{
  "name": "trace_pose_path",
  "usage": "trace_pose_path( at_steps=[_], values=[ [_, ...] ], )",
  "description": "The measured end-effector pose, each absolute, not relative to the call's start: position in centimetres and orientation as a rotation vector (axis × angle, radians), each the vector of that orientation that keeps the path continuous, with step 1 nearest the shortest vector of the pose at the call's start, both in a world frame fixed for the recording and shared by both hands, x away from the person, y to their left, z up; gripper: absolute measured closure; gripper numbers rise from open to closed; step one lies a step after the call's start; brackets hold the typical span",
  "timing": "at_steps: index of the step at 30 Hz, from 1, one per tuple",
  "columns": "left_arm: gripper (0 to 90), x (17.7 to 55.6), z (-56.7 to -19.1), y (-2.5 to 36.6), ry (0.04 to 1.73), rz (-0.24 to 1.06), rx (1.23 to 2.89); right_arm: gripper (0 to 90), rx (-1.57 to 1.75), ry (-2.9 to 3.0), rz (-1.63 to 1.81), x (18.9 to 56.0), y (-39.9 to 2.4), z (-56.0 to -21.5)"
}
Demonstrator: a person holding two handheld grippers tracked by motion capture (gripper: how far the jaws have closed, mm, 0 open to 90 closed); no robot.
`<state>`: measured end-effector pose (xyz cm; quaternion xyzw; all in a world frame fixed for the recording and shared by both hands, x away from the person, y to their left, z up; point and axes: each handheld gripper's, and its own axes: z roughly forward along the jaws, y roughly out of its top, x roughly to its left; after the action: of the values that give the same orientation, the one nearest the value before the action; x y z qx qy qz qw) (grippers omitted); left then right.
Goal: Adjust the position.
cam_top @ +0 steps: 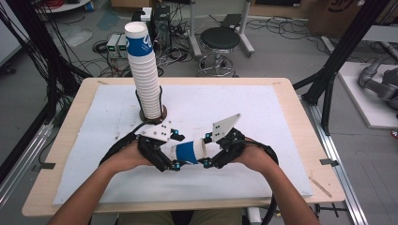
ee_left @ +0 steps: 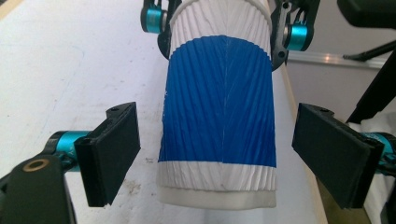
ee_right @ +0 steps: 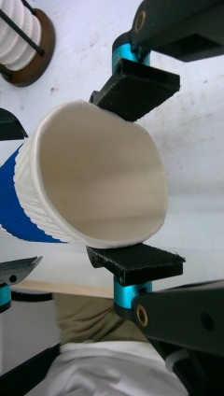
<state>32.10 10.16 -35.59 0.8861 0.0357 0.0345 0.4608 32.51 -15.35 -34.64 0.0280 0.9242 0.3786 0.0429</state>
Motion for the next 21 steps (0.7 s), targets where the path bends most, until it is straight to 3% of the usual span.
trace_pose_path(
  at_steps=[21],
  values=[
    [24.9,31.9,-37.2,7.3,0.020,0.019,2.400,31.4,-0.015,2.958,0.788,31.5,-12.3,-33.9]
  ],
)
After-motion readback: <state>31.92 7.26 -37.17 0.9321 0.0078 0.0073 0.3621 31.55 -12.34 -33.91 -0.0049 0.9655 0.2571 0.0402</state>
